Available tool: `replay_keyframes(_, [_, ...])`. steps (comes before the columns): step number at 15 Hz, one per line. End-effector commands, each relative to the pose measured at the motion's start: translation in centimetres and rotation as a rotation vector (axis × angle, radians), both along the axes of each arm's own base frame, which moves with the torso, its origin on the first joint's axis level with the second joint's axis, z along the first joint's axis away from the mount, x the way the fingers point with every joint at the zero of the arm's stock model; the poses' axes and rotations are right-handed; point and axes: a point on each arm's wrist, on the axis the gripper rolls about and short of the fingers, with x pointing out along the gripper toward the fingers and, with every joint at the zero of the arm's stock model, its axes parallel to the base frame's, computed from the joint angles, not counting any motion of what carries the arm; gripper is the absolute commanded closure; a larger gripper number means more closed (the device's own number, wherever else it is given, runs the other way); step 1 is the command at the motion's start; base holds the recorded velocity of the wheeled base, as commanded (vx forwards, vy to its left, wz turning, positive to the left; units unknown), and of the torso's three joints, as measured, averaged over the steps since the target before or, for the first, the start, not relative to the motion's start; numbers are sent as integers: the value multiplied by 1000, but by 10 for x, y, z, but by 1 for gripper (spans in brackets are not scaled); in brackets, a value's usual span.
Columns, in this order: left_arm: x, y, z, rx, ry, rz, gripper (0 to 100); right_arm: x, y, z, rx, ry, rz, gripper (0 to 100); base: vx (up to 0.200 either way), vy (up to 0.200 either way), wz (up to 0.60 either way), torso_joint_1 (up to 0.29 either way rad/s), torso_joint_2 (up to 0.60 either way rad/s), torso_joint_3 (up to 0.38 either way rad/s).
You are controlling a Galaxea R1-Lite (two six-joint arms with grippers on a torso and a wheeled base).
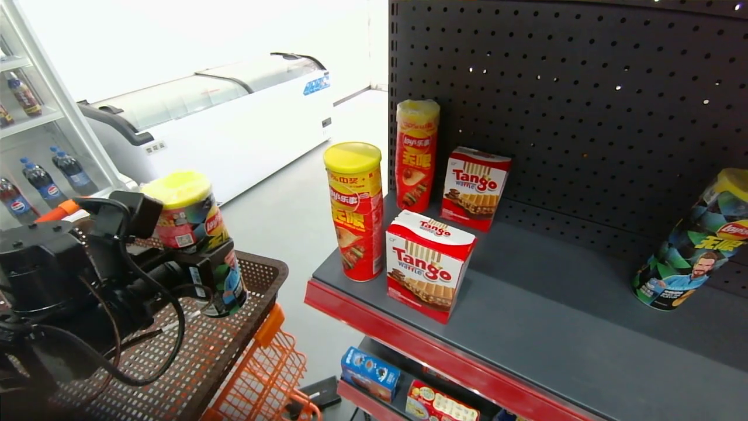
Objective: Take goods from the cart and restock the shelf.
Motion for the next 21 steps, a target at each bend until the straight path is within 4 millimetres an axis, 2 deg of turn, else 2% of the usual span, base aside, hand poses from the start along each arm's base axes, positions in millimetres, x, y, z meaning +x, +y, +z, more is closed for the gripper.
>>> replay_keyframes(1, [-23,-10,28,7,-116,-56,100,0,0,0,-1,0,0,0,0,0,0,0,0,0])
replay_keyframes(3, [-22,-12,30,8,-126,-71,100,0,0,0,-1,2,0,0,0,0,0,0,0,0])
replay_keyframes(5, [-37,-31,34,33,-164,-204,100,0,0,0,-1,2,0,0,0,0,0,0,0,0])
replay_keyframes(10, [-49,-55,36,-9,-164,-371,100,0,0,0,-1,2,0,0,0,0,0,0,0,0])
replay_keyframes(13, [-59,-57,38,-35,-169,-505,100,0,0,0,-1,2,0,0,0,0,0,0,0,0])
replay_keyframes(21, [-68,-67,32,-32,-115,-650,100,0,0,0,-1,2,0,0,0,0,0,0,0,0])
